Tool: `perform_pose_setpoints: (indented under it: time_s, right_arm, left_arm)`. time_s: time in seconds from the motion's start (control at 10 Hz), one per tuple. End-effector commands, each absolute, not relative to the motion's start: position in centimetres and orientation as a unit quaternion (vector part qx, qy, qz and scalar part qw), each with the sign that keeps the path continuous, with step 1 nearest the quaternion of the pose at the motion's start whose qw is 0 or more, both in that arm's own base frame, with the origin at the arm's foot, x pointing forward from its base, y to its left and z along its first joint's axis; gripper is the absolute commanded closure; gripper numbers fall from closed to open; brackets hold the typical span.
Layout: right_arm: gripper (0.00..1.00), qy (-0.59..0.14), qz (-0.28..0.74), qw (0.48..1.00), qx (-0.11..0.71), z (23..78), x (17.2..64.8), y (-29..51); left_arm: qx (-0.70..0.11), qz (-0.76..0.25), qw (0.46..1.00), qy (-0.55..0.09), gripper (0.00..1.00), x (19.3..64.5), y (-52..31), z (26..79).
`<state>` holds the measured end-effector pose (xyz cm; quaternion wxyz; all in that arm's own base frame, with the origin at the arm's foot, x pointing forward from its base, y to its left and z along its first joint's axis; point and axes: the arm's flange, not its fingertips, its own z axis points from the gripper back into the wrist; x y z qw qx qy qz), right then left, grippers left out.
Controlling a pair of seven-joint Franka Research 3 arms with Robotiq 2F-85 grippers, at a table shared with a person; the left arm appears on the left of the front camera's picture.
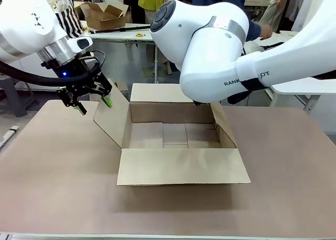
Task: Pack the gift set into the box.
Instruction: Place both hands on the side flaps of the Package Box and spread them outward.
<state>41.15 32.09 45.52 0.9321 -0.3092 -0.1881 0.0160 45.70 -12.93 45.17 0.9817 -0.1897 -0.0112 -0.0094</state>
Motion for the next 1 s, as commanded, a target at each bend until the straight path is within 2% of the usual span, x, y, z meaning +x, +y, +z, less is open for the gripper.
perform_pose_setpoints:
  time_s: [0.0, 0.6, 0.9]
  right_arm:
    - [0.0, -0.157, -0.041, 0.952, -0.259, 45.0, 41.1, 28.2]
    - [0.0, -0.157, -0.162, 0.974, 0.015, 45.9, 38.3, 15.2]
    - [0.0, -0.16, -0.209, 0.957, 0.121, 42.8, 38.5, 9.1]
  left_arm:
    - [-0.179, -0.002, 0.984, -0.012, 0.0, 45.7, -12.9, 45.4]
    - [-0.179, -0.002, 0.984, -0.012, 0.0, 45.7, -12.9, 45.4]
    - [-0.179, -0.002, 0.984, -0.012, 0.0, 45.7, -12.9, 45.4]
